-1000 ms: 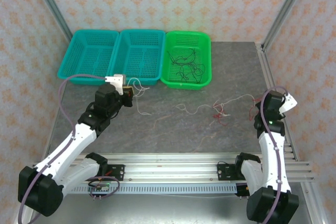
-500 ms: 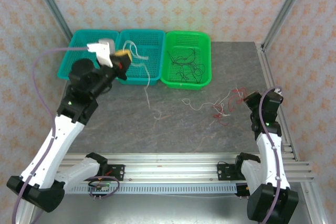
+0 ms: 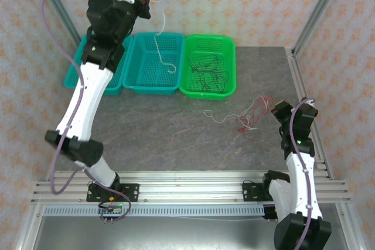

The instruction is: Untangle the cables

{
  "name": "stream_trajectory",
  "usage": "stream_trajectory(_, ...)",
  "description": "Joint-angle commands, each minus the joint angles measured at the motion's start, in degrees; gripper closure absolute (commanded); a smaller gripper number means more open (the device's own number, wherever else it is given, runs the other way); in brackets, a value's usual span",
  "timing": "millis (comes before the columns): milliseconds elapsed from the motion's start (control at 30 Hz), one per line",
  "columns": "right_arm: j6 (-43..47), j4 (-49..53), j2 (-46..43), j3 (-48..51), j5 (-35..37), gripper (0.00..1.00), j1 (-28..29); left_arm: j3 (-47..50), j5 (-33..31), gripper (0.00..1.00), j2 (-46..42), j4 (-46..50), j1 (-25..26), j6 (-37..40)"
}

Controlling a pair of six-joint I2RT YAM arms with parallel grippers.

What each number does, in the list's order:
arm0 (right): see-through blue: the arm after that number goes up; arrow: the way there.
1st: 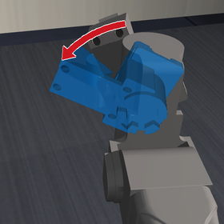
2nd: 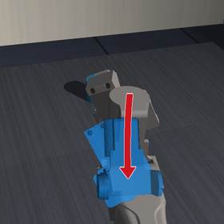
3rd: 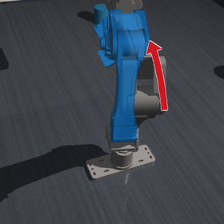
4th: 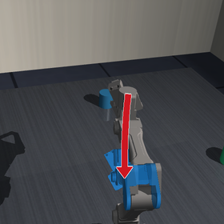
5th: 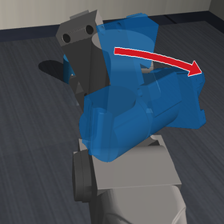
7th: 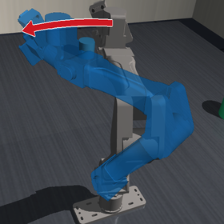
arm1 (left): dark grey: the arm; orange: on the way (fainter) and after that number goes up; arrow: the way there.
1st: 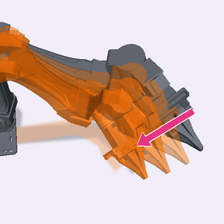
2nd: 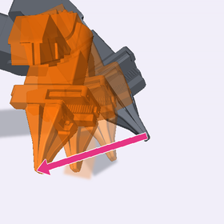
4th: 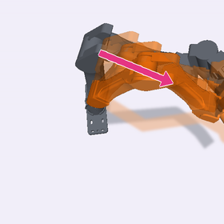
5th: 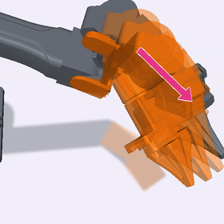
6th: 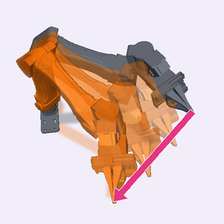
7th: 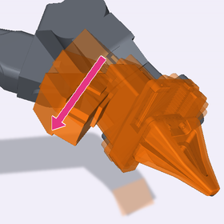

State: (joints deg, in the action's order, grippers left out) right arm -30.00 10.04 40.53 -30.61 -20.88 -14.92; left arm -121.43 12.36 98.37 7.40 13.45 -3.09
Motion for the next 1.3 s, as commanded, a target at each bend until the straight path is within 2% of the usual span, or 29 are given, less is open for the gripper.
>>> stream_trajectory(0,0.7,1.9,-2.2,-0.2,-0.2,1.00,0.2,-6.0,-1.2,1.00,6.3,5.2,-2.5,-1.4)
stream_trajectory(133,1.3,3.7,-3.9,-0.2,-0.2,1.00,0.2,-7.6,-0.8,1.00,13.3,9.3,-4.4,-3.7)
stream_trajectory(433,1.6,4.2,-4.4,-0.6,-0.8,1.00,0.2,3.3,-2.0,1.00,20.2,11.1,-5.1,-5.4)
stream_trajectory(467,1.6,4.2,-4.4,-0.7,-0.8,1.00,0.2,3.0,-1.8,0.93,21.1,12.8,-5.4,-6.2)
stream_trajectory(567,2.0,4.4,-4.3,-1.2,-0.8,1.00,0.2,3.5,-2.6,0.50,22.3,16.5,-6.1,-8.5)
stream_trajectory(633,2.0,4.7,-4.3,-1.6,-0.8,1.00,0.2,7.5,-2.8,0.33,19.8,14.4,-6.1,-9.4)
stream_trajectory(700,1.7,4.5,-4.1,-1.9,-1.1,1.00,0.2,11.1,-3.7,0.24,16.5,12.7,-6.2,-9.9)
stream_trajectory(833,1.7,3.9,-2.7,-3.5,-4.3,1.00,0.2,16.0,-1.4,0.20,7.9,10.5,-6.2,-10.4)
stream_trajectory(1000,5.8,4.9,-0.6,-7.4,-13.2,1.00,0.4,30.8,10.5,0.20,-6.6,-1.0,-3.7,-13.4)
stream_trajectory(1067,7.7,6.1,0.1,-9.3,-16.7,1.00,0.7,35.8,14.3,0.20,-11.5,-3.8,-0.7,-10.3)
stream_trajectory(1267,13.3,10.1,2.7,-16.0,-25.9,1.00,4.8,47.8,23.4,0.20,-21.1,-1.7,14.0,9.8)
